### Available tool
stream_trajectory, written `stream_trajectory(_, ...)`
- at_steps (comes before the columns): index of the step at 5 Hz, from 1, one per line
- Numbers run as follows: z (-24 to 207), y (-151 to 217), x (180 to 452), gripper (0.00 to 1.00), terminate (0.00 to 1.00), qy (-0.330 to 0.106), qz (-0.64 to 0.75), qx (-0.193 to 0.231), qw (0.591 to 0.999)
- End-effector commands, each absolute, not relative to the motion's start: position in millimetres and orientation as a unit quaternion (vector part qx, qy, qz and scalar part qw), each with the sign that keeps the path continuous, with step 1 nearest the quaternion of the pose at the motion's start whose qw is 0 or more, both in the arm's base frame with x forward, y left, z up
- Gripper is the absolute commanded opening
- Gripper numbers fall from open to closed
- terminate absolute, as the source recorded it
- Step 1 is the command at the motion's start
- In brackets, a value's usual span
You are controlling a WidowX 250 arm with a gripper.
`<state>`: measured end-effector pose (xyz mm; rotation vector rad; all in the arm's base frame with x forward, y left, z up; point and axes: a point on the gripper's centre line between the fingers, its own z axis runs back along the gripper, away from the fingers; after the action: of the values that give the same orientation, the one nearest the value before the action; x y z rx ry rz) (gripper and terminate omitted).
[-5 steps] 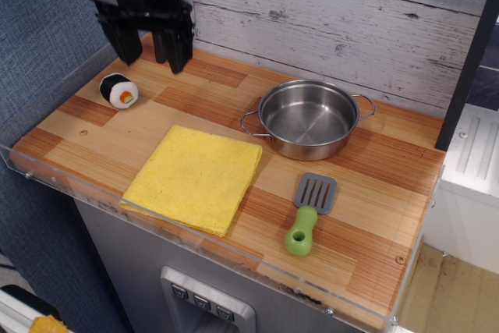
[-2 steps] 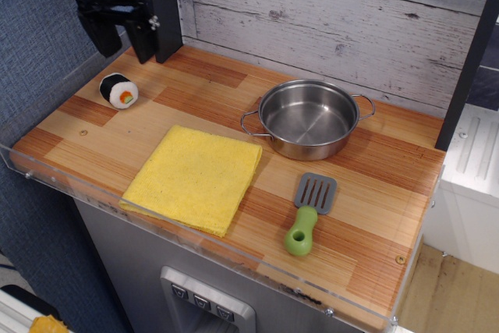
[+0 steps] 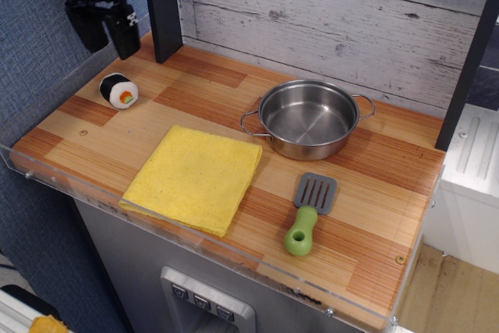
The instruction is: Place the back object into the silver pot.
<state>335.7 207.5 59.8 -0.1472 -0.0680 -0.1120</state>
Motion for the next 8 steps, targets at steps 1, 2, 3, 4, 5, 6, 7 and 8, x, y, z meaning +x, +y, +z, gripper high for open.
stream_trajectory(1, 76, 216, 326, 1.0, 0.0, -0.053, -0.083, -0.058, 0.993)
stream_trajectory(2, 76, 218, 319, 1.0, 0.0, -0.057, -0.087, -0.061, 0.993)
stream_trajectory(3, 74, 219, 315, 1.0, 0.0, -0.056, -0.086, -0.062, 0.993)
stream_trajectory(4, 69, 218, 312, 1.0, 0.0, -0.055, -0.088, -0.061, 0.993)
stream_trajectory(5, 61, 217, 312, 1.0, 0.0, -0.051, -0.088, -0.054, 0.993)
stream_trajectory(6, 62, 213, 315, 1.0, 0.0, -0.055, -0.087, -0.051, 0.993)
stream_trajectory(7, 62, 206, 321, 1.0, 0.0, -0.063, -0.087, -0.053, 0.993)
stream_trajectory(8, 60, 199, 329, 1.0, 0.0, -0.063, -0.088, -0.046, 0.993)
